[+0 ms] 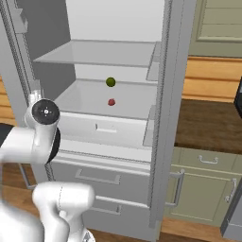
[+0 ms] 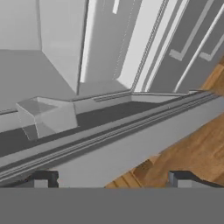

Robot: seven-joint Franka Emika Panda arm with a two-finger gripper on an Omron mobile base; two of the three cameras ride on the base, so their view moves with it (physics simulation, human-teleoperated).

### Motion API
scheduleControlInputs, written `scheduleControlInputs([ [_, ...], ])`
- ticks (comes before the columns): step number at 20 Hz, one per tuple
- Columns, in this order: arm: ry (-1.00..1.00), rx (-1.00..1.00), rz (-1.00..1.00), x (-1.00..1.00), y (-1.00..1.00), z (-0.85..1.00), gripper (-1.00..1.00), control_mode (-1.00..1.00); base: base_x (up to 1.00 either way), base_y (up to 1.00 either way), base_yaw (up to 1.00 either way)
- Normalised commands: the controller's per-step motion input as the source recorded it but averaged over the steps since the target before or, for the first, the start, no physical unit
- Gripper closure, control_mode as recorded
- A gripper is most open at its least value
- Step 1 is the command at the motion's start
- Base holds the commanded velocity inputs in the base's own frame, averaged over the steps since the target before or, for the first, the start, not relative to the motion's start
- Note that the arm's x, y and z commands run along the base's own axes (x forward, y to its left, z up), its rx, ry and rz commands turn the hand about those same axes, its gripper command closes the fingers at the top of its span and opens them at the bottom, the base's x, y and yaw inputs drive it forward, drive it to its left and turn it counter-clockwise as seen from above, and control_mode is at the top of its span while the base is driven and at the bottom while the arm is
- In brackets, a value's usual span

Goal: Take the strawberry from the fridge and place it on top of the pancake, located on the dining counter.

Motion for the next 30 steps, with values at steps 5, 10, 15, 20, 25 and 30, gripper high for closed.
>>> scheduleControlInputs([
  [5, -0.15, 0.34, 0.00, 0.43, -0.22, 0.00, -1.00, -1.00, 0.00, 0.00, 0.00],
  [10, 0.00, 0.11, 0.17, 0.45, -0.09, 0.00, -1.00, -1.00, 0.00, 0.00, 0.00],
  [15, 0.01, 0.04, 0.31, 0.46, -0.02, 0.00, -1.00, -1.00, 0.00, 0.00, 0.00],
  [20, 0.00, 0.06, 0.26, 0.54, 0.08, -0.04, -1.00, -1.00, 0.00, 0.00, 0.00],
  [25, 0.00, 0.07, 0.15, 0.73, 0.26, -0.21, -1.00, -1.00, 0.00, 0.00, 0.00],
  [30, 0.00, 0.03, 0.12, 0.54, 0.46, -0.23, -1.00, -1.00, 0.00, 0.00, 0.00],
])
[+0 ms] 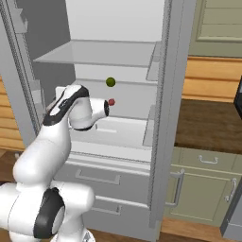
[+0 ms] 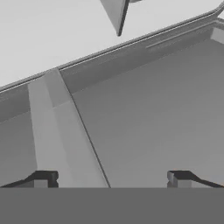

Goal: Take the strawberry from the fridge and place it on top of the pancake, located on the dining counter.

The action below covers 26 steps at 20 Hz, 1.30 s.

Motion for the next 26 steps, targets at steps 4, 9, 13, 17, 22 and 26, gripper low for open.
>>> scheduleControlInputs([
  [4, -0.01, 0.01, 0.11, 0.22, 0.58, -0.14, -1.00, -1.00, 0.00, 0.00, 0.00],
  [9, -0.07, 0.00, 0.05, -0.23, 0.92, 0.00, -1.00, -1.00, 0.00, 0.00, 0.00],
  [13, -0.14, 0.00, 0.03, -0.64, 1.00, 0.07, -1.00, -1.00, 0.00, 0.00, 0.00],
  [17, -0.14, 0.00, 0.00, -0.65, 1.00, 0.01, -1.00, -1.00, 0.00, 0.00, 0.00],
  [22, -0.02, -0.03, -0.01, -0.03, 0.71, 0.00, -1.00, -1.00, 0.00, 0.00, 0.00],
  [26, 0.09, -0.03, -0.01, 0.21, 0.13, 0.00, -1.00, -1.00, 0.00, 0.00, 0.00],
])
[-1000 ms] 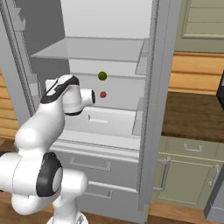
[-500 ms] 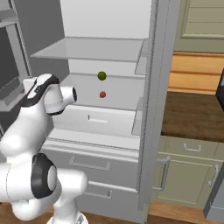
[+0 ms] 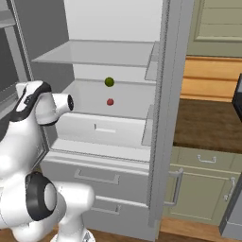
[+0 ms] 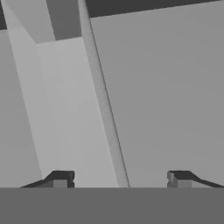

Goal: Take the strawberry from the fridge and place it on top of the pancake, located on the dining counter.

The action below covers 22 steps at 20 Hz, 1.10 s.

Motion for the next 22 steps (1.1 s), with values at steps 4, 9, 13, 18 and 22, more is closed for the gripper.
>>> scheduleControlInputs([
  [4, 0.00, -0.01, 0.00, -0.38, -0.42, 0.19, -1.00, -1.00, 0.00, 0.00, 0.00],
  [9, -0.02, -0.20, 0.00, -0.50, -0.81, 0.06, -1.00, -1.00, 0.00, 0.00, 0.00],
  [13, -0.04, -0.42, -0.02, -0.30, -0.63, 0.00, -1.00, -1.00, 0.00, 0.00, 0.00],
  [18, -0.02, -0.51, -0.13, -0.03, -0.78, 0.00, -1.00, -1.00, 0.00, 0.00, 0.00],
  [22, 0.00, -0.54, -0.14, -0.10, -0.73, 0.00, -1.00, -1.00, 0.00, 0.00, 0.00],
])
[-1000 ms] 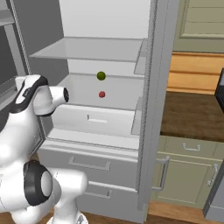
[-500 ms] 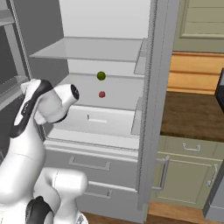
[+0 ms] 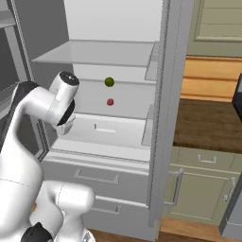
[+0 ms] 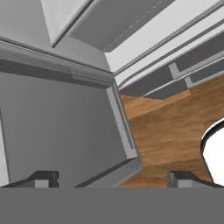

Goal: Take the strawberry from the fridge and place it on top of the pancake, located on the dining counter.

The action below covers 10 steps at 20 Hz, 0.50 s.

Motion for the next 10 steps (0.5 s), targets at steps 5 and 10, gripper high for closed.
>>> scheduleControlInputs([
  [5, -0.01, -0.48, -0.16, -0.30, -0.47, 0.00, -1.00, -1.00, 0.00, 0.00, 0.00],
  [10, -0.10, -0.31, -0.07, -0.19, -0.40, 0.00, -1.00, -1.00, 0.00, 0.00, 0.00],
])
